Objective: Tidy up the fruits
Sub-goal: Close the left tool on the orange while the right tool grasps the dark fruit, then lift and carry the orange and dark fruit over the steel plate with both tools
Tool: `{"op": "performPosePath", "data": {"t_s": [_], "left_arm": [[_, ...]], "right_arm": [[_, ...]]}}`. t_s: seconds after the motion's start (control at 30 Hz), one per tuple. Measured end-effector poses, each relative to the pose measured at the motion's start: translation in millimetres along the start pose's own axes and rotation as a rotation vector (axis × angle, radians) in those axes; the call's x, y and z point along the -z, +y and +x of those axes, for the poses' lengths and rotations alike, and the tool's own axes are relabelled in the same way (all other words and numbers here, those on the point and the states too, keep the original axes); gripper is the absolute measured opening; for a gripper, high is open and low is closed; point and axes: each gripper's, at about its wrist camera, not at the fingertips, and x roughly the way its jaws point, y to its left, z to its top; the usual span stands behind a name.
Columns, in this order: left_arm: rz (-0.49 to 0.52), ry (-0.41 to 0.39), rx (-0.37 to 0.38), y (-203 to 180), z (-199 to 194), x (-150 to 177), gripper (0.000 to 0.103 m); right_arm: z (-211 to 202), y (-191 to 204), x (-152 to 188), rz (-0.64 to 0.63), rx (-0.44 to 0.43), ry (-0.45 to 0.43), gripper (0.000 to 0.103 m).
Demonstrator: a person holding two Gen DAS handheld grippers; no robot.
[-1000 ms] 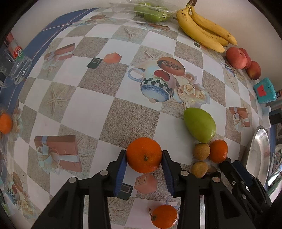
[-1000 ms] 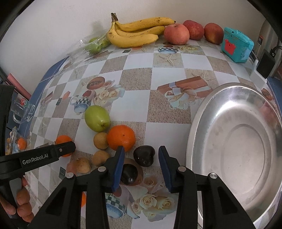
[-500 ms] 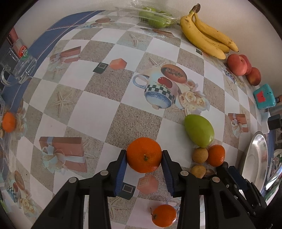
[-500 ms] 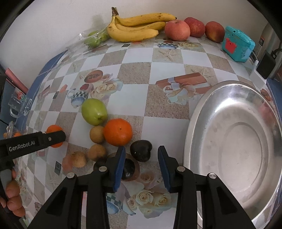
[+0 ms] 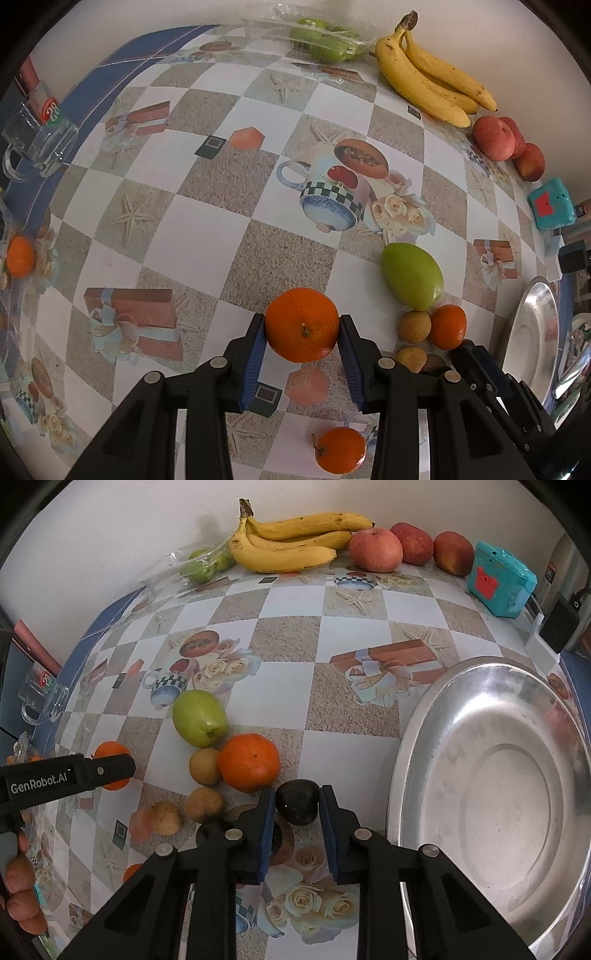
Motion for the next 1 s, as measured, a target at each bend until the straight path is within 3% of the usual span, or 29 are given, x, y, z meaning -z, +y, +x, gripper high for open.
{"op": "performPosePath", "data": {"t_s": [0.53,0.9,1.0], "left_arm": [[0.036,-0.123,0.044,-20,-53,-2,0.041],[0.140,-0.123,0.084,-69,-54,15,0.041],[0.191,-0.126,0.110,-90,-55,23,0.041]], "right_arm": [[-45,-18,-11,0.069,-0.010,-0.103,0.024],[-68,-91,-5,0.260,0.046,-0.133,0.024],[-74,-114,0,0.301,0.103,-0.137,0.024]]}}
